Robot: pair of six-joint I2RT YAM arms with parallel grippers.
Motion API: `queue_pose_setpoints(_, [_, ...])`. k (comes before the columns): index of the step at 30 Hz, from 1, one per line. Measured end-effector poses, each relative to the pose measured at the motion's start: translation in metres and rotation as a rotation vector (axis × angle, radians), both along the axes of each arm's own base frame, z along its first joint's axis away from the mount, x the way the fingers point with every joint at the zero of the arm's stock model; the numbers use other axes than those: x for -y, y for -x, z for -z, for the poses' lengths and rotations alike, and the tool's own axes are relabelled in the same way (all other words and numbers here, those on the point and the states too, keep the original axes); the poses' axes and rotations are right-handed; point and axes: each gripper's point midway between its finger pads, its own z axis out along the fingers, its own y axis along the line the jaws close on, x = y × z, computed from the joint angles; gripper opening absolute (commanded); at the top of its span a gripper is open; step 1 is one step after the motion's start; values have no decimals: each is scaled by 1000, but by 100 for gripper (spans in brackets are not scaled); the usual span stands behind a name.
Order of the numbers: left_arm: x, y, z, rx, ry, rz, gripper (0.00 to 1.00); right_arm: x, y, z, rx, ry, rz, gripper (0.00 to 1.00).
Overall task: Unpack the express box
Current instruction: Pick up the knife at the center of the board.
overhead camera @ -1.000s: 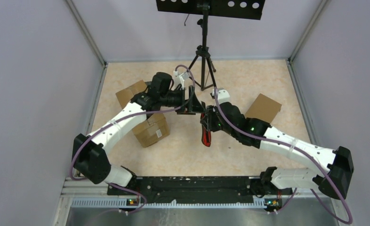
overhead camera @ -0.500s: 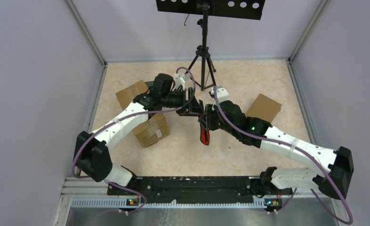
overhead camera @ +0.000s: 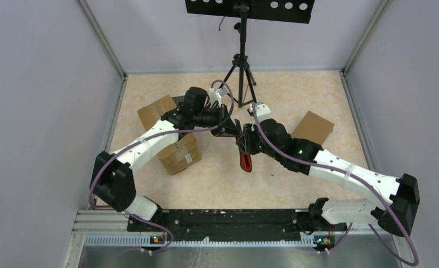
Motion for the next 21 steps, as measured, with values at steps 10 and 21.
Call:
queue_pose_setpoints(10, [-9,-25,-14,-15,58,-85,0,-3,-6,-21,19,-59,27,86])
queue_pose_setpoints(21, [-57,-66,-95,106,333,-316,0,12,-22,-76,-43,-513,85,85])
